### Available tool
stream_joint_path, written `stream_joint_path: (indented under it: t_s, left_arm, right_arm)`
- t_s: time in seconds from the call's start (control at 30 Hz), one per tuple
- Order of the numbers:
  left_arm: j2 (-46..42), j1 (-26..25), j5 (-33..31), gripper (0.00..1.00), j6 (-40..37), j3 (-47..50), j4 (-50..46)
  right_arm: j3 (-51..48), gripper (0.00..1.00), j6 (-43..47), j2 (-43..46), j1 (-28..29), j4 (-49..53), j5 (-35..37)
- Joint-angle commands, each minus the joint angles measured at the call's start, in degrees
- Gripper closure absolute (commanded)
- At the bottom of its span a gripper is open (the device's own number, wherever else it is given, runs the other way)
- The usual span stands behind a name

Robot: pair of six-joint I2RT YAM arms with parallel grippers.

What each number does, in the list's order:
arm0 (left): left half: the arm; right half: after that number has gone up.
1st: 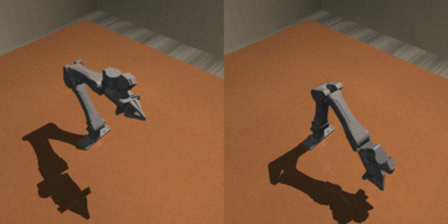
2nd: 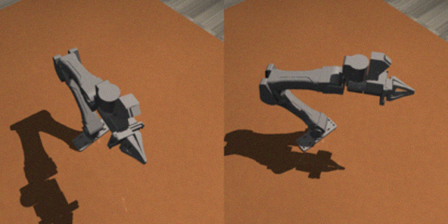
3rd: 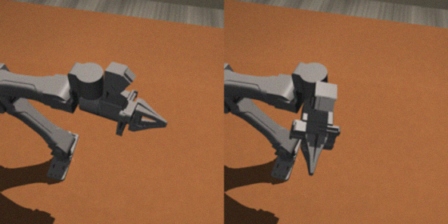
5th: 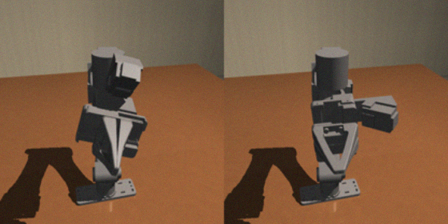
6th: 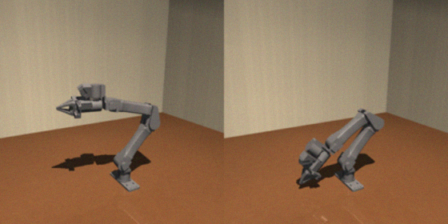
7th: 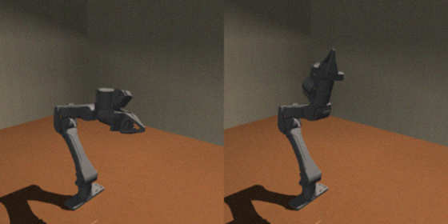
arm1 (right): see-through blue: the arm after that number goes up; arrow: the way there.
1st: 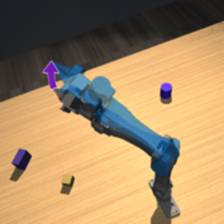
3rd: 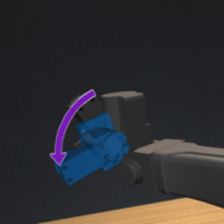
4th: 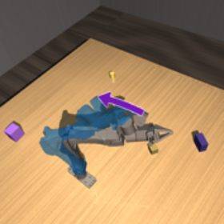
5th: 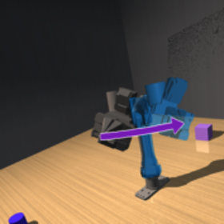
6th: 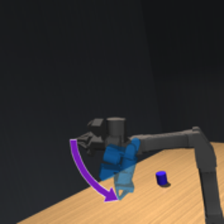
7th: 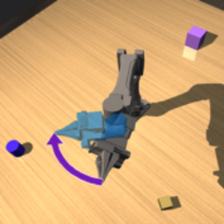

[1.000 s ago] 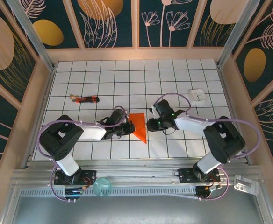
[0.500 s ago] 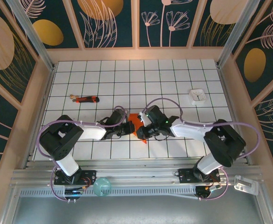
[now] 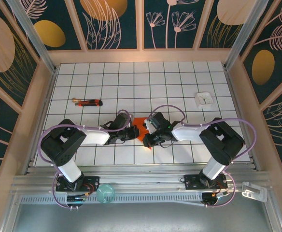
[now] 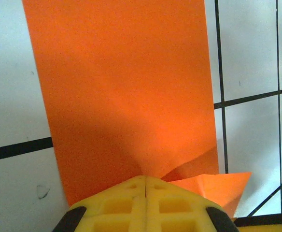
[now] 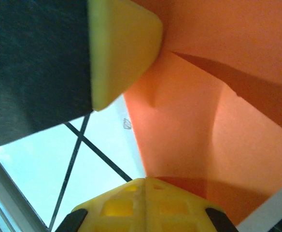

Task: Fold a paper plane with a square sheet of paper (pick it up from the middle)
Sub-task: Third fold the triangle at the center of the table.

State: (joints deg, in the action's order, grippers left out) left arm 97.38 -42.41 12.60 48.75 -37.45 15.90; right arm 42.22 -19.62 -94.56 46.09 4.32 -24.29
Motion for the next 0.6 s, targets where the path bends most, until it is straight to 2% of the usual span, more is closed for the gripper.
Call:
stream_joint_path:
  t_s: [0.0,0.57]
  left_arm:
    - [2.37,0.09,-2.00,1.00,-1.82,1.92,-11.50]
    - [2.26,0.12,-2.93,1.00,-2.61,1.86,-12.30]
  right_arm:
    - [-3.09,1.00,-0.17,-0.30,-0.47,1.75,1.53]
    - [-14.25,1.00,-6.60,7.67,0.11,1.99,2.58]
